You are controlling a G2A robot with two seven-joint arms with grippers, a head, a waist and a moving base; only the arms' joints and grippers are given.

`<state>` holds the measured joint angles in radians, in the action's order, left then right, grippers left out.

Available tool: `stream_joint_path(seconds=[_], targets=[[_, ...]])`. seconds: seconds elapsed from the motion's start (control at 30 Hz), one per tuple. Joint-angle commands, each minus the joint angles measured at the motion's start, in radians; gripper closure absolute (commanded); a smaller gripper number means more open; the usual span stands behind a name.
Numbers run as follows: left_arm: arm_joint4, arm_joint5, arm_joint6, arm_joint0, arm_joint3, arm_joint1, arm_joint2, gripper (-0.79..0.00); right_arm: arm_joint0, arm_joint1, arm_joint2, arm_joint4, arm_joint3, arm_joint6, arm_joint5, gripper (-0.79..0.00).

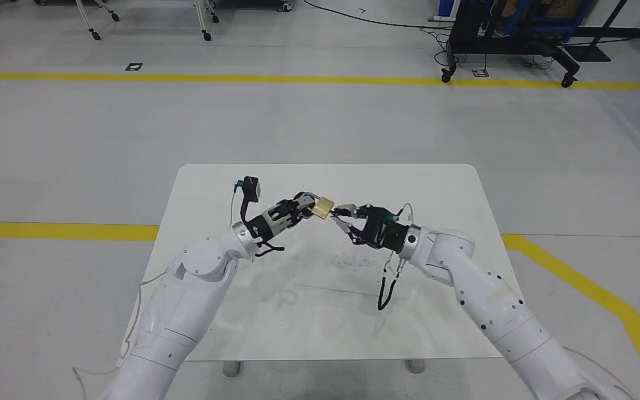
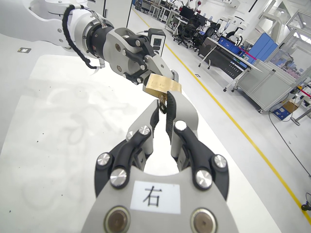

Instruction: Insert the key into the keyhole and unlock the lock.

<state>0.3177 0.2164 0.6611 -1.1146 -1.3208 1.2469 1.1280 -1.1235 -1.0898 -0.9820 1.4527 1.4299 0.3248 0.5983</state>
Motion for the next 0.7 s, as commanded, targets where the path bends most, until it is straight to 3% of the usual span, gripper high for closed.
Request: stream_joint_path(seconds=[0.0,0.13,0.3,0.33,0.5,0.67], targets=[[0.009,0.004,-0.001,-0.004,-0.003,-0.001,0.008,0.000,0.000,0.001,-0.004,0.005,-0.003,-0.005,0.004,-0.345],[0.033,-0.001,0.009,-0.012,-0.006,-0.003,0.022,0.000,-0.018,0.009,-0.037,0.015,0.003,0.004,0.009,-0.391],[-0.048,-0.030,0.039,-0.001,0.002,-0.005,-0.001,0.000,-0.085,0.038,-0.154,0.000,0.022,0.098,0.050,-0.665],[-0.078,-0.033,0.037,0.001,0.002,-0.005,-0.012,0.000,-0.107,0.047,-0.191,-0.001,0.026,0.119,0.054,-0.785],[-0.227,-0.063,0.012,0.014,0.000,0.005,-0.097,0.000,-0.251,0.089,-0.403,-0.040,0.028,0.237,0.084,-0.785],[-0.374,-0.117,0.005,0.061,0.038,0.016,-0.175,0.000,-0.251,0.089,-0.403,-0.040,0.028,0.237,0.084,-0.785]])
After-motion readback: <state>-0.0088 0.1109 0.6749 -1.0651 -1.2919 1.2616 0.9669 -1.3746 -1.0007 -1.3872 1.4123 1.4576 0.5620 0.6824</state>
